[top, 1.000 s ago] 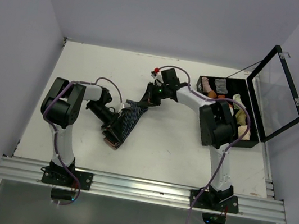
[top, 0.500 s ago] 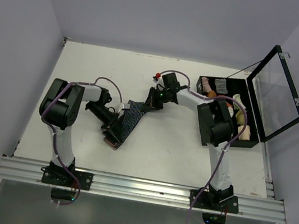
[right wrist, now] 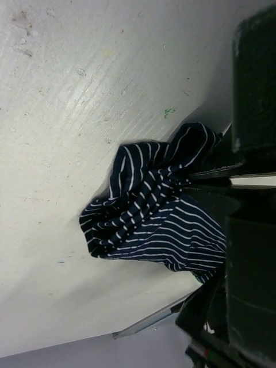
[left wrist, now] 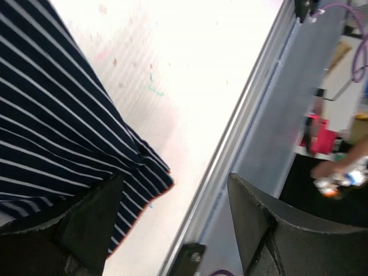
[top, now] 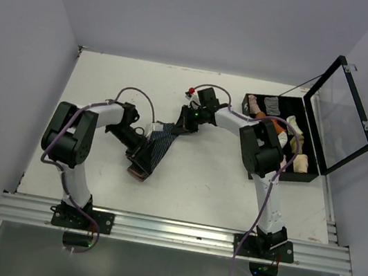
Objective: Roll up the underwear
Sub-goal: Fold the underwear
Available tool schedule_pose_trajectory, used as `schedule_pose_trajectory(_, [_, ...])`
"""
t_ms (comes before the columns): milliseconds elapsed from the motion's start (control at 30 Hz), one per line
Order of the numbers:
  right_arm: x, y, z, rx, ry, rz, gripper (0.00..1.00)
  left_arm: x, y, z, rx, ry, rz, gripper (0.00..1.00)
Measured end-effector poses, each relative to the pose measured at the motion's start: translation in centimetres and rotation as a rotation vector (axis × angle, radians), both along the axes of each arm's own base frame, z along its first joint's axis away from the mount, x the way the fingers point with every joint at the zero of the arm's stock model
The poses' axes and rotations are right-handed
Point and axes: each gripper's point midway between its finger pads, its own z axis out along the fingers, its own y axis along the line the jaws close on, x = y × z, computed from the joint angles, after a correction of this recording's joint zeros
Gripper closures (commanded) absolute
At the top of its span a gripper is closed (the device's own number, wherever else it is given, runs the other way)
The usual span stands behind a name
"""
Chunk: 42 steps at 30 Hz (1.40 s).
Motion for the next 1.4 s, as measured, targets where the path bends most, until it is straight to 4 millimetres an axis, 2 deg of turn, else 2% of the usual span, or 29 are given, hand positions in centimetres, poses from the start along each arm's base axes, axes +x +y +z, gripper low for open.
schedule_pose_trajectory(100, [0.1,0.1,0.2,0.012,-0.017,0.016,0.85,2.1,-0.2,1.4,-0.006,-0.175,-0.033,0.22])
schedule_pose_trajectory(200, [0.3,0.2,0.6,0.020,-0.045,0.039,0.75,4.1,-0.4,3.9,-0.021,-0.346,-0.044,0.22])
schedule_pose_trajectory(233, [0.4,0.3,0.9,0.025,-0.060,0.052,0.65,4.7,-0.4,5.1,-0.024,-0.413,-0.044,0.22])
schedule_pose_trajectory(333, [0.7,0.4,1.7,0.026,-0.108,0.086,0.53,5.9,-0.1,7.7,-0.011,-0.568,-0.038,0.23])
schedule_pose_trajectory(433, [0.9,0.0,3.2,0.011,-0.169,0.120,0.53,6.8,0.6,9.3,0.013,-0.673,-0.014,0.33])
schedule_pose_trajectory(467, [0.9,-0.2,4.0,0.009,-0.194,0.129,0.54,7.0,1.1,9.7,0.026,-0.696,-0.001,0.44])
schedule_pose_trajectory(500, [1.0,-0.3,4.9,0.015,-0.219,0.135,0.57,7.1,1.5,9.6,0.038,-0.701,0.008,0.50])
schedule_pose_trajectory(533, [1.1,-0.2,5.9,0.026,-0.240,0.137,0.64,7.1,1.8,9.3,0.051,-0.703,0.013,0.55])
schedule_pose_trajectory(567, [1.3,0.0,6.9,0.042,-0.262,0.141,0.65,7.0,2.1,8.6,0.066,-0.692,0.014,0.59])
schedule_pose_trajectory(667, [2.1,1.3,10.0,0.102,-0.327,0.149,0.69,5.8,3.1,5.6,0.128,-0.618,0.006,0.64])
schedule_pose_trajectory(767, [2.1,3.0,11.9,0.157,-0.356,0.158,0.71,4.7,4.0,3.0,0.187,-0.543,-0.008,0.66])
schedule_pose_trajectory(833, [1.3,4.4,12.3,0.186,-0.348,0.168,0.72,4.4,4.3,1.9,0.213,-0.521,-0.016,0.66])
schedule_pose_trajectory(933, [-0.2,6.5,11.4,0.222,-0.307,0.191,0.72,4.0,4.6,0.8,0.248,-0.517,-0.036,0.65])
schedule_pose_trajectory(1033, [-1.6,7.6,8.7,0.216,-0.242,0.200,0.73,3.7,4.5,-0.5,0.276,-0.508,-0.068,0.65])
schedule_pose_trajectory(1133, [-2.2,7.6,5.0,0.180,-0.171,0.191,0.73,3.3,4.7,-2.1,0.309,-0.486,-0.091,0.66])
schedule_pose_trajectory(1267, [-1.7,6.5,0.5,0.108,-0.117,0.145,0.73,2.7,4.9,-3.4,0.338,-0.458,-0.118,0.67])
schedule_pose_trajectory(1400, [-0.2,6.3,0.6,0.100,-0.138,0.111,0.74,2.7,4.8,-3.5,0.347,-0.463,-0.127,0.73])
